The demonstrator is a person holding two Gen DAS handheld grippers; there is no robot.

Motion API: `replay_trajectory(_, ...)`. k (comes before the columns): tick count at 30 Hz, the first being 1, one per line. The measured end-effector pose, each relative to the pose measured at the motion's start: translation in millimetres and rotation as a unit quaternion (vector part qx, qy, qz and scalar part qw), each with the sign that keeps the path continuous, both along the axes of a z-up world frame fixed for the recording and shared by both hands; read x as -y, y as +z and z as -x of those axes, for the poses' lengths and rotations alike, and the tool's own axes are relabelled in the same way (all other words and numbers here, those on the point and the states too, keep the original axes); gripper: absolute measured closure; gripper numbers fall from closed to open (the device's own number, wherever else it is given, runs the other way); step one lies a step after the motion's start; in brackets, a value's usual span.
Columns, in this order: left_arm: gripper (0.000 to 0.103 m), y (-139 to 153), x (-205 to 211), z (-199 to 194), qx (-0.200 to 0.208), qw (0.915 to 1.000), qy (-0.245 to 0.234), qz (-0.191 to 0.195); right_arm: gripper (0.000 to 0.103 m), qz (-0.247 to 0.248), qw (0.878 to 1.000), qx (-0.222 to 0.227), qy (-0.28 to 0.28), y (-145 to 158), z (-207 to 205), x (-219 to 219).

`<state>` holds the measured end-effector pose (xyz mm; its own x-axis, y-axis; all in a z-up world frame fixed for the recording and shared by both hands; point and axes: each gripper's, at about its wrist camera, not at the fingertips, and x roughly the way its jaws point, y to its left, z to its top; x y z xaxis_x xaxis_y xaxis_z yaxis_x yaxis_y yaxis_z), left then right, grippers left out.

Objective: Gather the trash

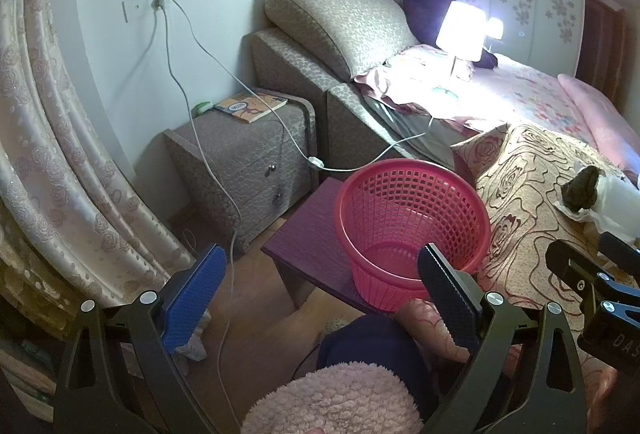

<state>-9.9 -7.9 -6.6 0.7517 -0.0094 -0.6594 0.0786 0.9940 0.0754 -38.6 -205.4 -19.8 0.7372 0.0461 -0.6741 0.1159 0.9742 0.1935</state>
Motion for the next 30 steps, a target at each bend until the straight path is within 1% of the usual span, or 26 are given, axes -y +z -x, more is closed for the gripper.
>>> replay_trajectory(12,0.010,0.0,-0.4,0.0,-0.001,1.0000,0.000,0.000,0.007,0.000,1.000,0.001,-0.001,1.4,2.7,0.2)
replay_trajectory(17,0.010,0.0,1.9,0.7,-0.001,1.0000,-0.001,0.000,0.007,0.001,1.000,0.000,-0.003,7.1,6.1,4.4)
replay_trajectory(21,0.010,0.7,10.6,2.0,-0.007,0.9998,-0.015,0.006,0.007,0.006,1.000,0.006,-0.026,20.1,15.2,25.0)
replay_trajectory(26,0.010,2.2,32.4,2.6,-0.015,0.9987,-0.048,0.007,0.007,0.012,0.996,0.004,-0.083,33.3,31.5,74.6)
replay_trajectory(30,0.010,0.6,58.2,0.5,-0.024,0.9961,-0.085,0.008,0.007,0.011,0.992,0.007,-0.124,39.2,45.8,111.2)
